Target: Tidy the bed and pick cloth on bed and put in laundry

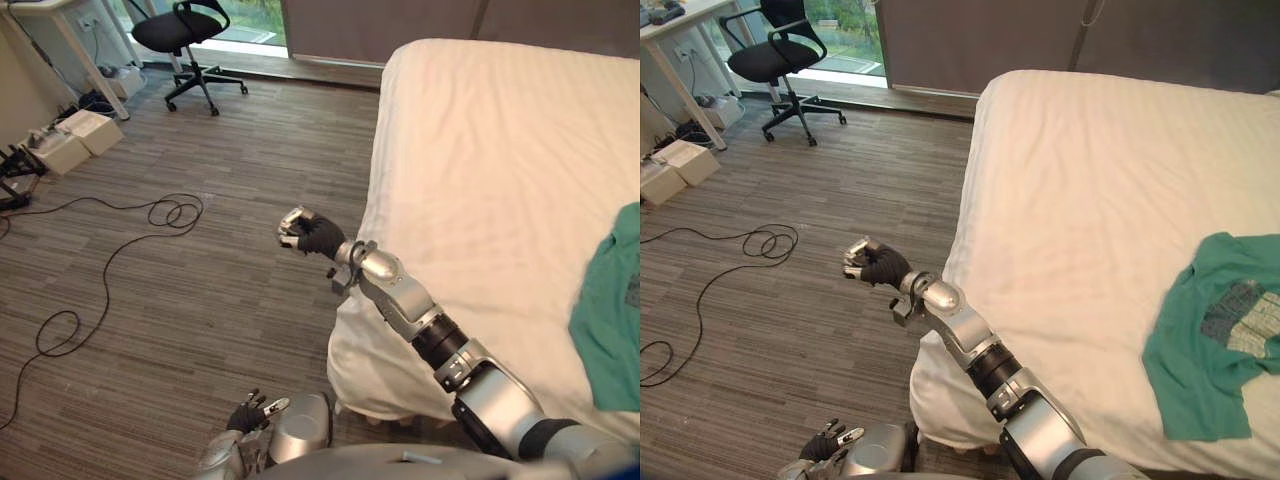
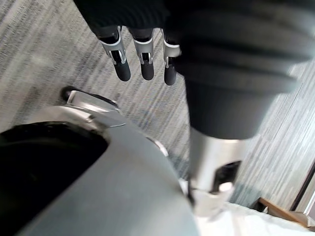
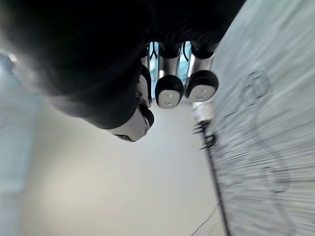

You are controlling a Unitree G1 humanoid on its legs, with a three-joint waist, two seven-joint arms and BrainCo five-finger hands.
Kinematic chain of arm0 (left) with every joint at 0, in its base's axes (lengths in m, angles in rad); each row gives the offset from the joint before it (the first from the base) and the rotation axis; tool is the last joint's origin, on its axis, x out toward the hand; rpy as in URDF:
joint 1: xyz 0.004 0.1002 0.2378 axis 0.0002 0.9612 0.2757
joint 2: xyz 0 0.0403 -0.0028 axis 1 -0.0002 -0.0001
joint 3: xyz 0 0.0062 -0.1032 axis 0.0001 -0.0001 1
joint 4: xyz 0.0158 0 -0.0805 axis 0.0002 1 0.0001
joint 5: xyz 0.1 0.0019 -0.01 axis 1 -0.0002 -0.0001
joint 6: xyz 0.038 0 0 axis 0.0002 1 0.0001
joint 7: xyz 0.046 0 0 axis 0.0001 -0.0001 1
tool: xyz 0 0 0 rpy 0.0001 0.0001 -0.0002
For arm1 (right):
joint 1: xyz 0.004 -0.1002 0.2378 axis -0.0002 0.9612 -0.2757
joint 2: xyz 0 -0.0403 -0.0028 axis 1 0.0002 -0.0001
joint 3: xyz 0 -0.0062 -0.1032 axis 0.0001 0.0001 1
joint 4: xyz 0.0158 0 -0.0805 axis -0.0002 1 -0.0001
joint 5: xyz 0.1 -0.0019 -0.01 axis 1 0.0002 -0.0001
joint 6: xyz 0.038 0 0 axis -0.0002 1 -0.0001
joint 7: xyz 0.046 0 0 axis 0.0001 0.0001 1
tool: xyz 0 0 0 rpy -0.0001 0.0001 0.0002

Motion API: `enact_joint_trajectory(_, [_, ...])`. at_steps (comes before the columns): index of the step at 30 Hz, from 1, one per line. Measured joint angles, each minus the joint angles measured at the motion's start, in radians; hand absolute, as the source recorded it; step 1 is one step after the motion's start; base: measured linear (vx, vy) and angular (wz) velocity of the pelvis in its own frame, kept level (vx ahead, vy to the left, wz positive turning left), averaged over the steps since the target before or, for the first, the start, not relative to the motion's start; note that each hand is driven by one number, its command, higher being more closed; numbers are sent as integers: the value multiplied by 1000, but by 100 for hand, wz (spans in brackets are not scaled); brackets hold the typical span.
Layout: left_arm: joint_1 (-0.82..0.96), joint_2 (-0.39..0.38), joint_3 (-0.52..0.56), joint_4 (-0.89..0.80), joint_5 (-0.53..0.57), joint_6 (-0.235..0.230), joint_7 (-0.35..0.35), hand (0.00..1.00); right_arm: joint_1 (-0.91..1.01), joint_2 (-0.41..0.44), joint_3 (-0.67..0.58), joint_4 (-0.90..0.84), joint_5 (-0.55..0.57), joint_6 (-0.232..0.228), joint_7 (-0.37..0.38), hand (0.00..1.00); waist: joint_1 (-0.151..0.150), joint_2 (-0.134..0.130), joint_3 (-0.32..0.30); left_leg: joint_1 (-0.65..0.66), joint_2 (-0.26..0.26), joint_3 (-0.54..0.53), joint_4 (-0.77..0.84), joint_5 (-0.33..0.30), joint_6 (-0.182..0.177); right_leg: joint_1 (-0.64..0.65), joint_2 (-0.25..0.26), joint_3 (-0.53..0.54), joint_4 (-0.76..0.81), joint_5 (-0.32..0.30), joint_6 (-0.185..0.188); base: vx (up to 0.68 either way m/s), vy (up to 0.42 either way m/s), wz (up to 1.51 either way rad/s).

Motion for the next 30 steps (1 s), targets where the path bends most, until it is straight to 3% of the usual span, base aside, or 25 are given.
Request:
enact_joint_trajectory(3, [-7,2,0,27,38,-7,-9,0,10,-12,-6,23,0,-23,-45,100,-28,-2,-4,-11,87,166,26,-6,20,-46,-6,-43,7,26,-26,22,-117,30])
enact_joint_trajectory(5, [1,-3,-4,35,73,1,-8,0,48,-12,-10,23,0,-44,-61,100,-32,19,-16,-15,140,204,173,-22,34,-76,-7,-51,44,25,-28,245,16,5])
enact_joint_trajectory(6, [11,-2,-22,34,77,7,-6,0,74,-11,-10,24,0,-46,-65,100,-44,27,-24,-13,164,207,251,-70,34,-98,-9,-50,75,23,-23,245,97,-9])
enact_joint_trajectory(7, [21,-9,-39,32,81,10,-4,0,83,-16,-11,24,0,-46,-71,100,-46,48,-21,-26,169,210,271,-72,13,-118,2,-46,117,14,-11,165,109,-7])
enact_joint_trajectory(8, [21,-2,-52,29,88,17,-3,0,85,-23,-11,24,0,-45,-73,100,-52,46,-22,-30,156,207,262,-66,3,-138,2,-42,128,9,-11,7,5,11])
enact_joint_trajectory(9, [7,17,-78,32,105,31,-2,0,84,-49,-15,21,0,-44,-72,100,-62,41,-35,-13,114,139,124,-43,-45,-181,27,-24,107,29,-36,76,-118,39])
enact_joint_trajectory(10, [-23,54,-98,48,113,59,-8,0,80,-57,-32,12,1,-44,-67,100,-77,-7,-47,6,72,81,99,-36,-24,-198,1,-47,57,73,-46,257,-198,28])
enact_joint_trajectory(11, [-23,60,-105,66,113,69,-8,0,82,-59,-47,11,1,-44,-64,100,-69,0,-47,9,98,83,179,-68,-17,-203,0,-47,65,86,-52,502,-208,-3])
enact_joint_trajectory(12, [-27,49,-112,70,114,86,-10,0,81,-57,-60,6,1,-34,-66,100,-74,22,-48,60,128,57,193,-78,-38,-237,-3,-41,109,94,-57,520,-139,-31])
enact_joint_trajectory(13, [-24,45,-127,73,136,102,-24,0,81,-57,-84,-2,2,-33,-66,100,-97,38,-51,103,103,12,101,-84,-69,-276,-16,-39,148,97,-52,390,-64,-21])
enact_joint_trajectory(15, [-51,47,-166,73,147,114,-40,0,86,-66,-107,-1,2,-32,-77,100,-122,39,-50,139,69,15,-15,-83,-73,-289,-45,-46,138,123,-20,230,84,17])
enact_joint_trajectory(19, [-88,56,-197,71,187,115,-49,0,131,-46,-122,42,0,-47,-152,100,-105,25,-46,201,29,49,-113,-73,-57,-266,-73,-51,97,196,17,-41,139,-2])
enact_joint_trajectory(21, [-92,58,-198,71,191,110,-47,0,140,-27,-124,47,0,-63,-188,100,-107,17,-44,198,12,68,-114,-62,-41,-277,-87,-65,90,241,5,-246,114,-25])
enact_joint_trajectory(22, [-92,58,-200,71,189,109,-44,0,138,-21,-128,45,1,-81,-199,100,-106,21,-44,164,16,98,-115,-54,-15,-287,-78,-75,53,264,-13,-233,52,-39])
enact_joint_trajectory(24, [-96,70,-200,74,179,114,-42,0,139,-16,-127,45,1,-88,-196,100,-105,18,-41,125,16,119,-86,-56,-8,-330,-87,-91,173,188,-29,-116,-31,-37])
enact_joint_trajectory(26, [-114,81,-226,78,158,131,-11,0,137,-21,-125,46,0,-93,-165,100,-100,8,-24,80,28,135,-18,-93,-13,-304,-76,-136,147,123,-18,-127,-88,-40])
enact_joint_trajectory(28, [-112,82,-249,80,144,143,14,0,140,-25,-112,80,1,-98,-162,100,-106,30,-10,72,50,160,5,-96,-15,-302,-62,-140,127,144,-28,-159,-16,-29])
enact_joint_trajectory(30, [-115,85,-265,80,138,152,27,0,140,-26,-92,114,0,-97,-167,100,-105,31,0,88,59,177,12,-93,-20,-306,-61,-134,149,146,-28,-93,-50,-26])
